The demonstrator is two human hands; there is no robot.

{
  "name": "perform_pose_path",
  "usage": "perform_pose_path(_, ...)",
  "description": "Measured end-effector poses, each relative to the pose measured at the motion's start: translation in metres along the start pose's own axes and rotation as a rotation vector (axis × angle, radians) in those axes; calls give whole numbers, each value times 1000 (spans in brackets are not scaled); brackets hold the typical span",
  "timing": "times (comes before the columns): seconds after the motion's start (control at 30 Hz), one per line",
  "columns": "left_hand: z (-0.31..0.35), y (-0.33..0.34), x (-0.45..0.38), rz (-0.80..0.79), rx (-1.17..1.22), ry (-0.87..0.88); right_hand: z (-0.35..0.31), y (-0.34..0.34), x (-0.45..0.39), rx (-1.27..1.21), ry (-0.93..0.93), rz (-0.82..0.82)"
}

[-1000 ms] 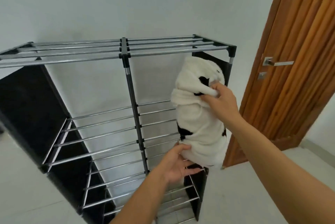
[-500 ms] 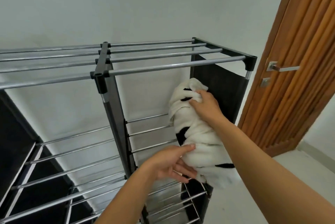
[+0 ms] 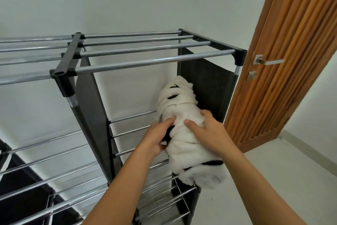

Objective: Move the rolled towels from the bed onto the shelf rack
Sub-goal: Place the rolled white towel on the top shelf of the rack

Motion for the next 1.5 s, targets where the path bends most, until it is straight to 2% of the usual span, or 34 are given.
perform_pose_path(0.1, 1, 2, 0, -35, 120, -66, -6, 3, -1, -12, -21, 9)
perform_pose_path(0.37, 23, 3, -7, -73, 420, -43, -32, -5, -25, -89, -143, 168)
perform_pose_path(0.47, 20, 5, -13, -82, 370, 11, -26, 2, -28, -44, -151, 218)
perform_pose_path(0.7, 4, -9, -25, 28, 241, 142, -9, 16, 8, -3, -230, 325)
perform_pose_path(0.83, 10, -15, 1, 133, 36, 346, 11, 12, 31, -21, -210, 374)
perform_pose_path(0.97, 26, -15, 41, 205, -228, 690, 42, -1, 54, -53, -81, 369)
perform_pose_path(1.1, 45, -5, 85, 217, -296, 1013, 84, -18, 90, -29, 85, 366)
perform_pose_path(1.17, 45, 16, 109, 117, -267, 1058, 102, -42, 109, -6, 162, 395)
perform_pose_path(1.27, 17, 75, 149, -205, -316, 1010, 127, -101, 150, 60, 266, 492)
perform_pose_path(1.33, -25, 126, 178, -457, -550, 986, 144, -145, 194, 121, 324, 564)
perform_pose_path(1.43, -117, 192, 245, -890, -1052, 1047, 172, -200, 297, 194, 467, 672)
perform_pose_path(1.5, -180, 214, 312, -1187, -1197, 1106, 197, -225, 388, 241, 636, 747)
Point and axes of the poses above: each hand's wrist, its own x-axis away from the middle knuckle, its own y-axis out of the palm, z = x × y, the point moved 5 cm from there along -x, towards the middle knuckle, and after that the axes turned 14 degrees about z, right-handed, at the moved point
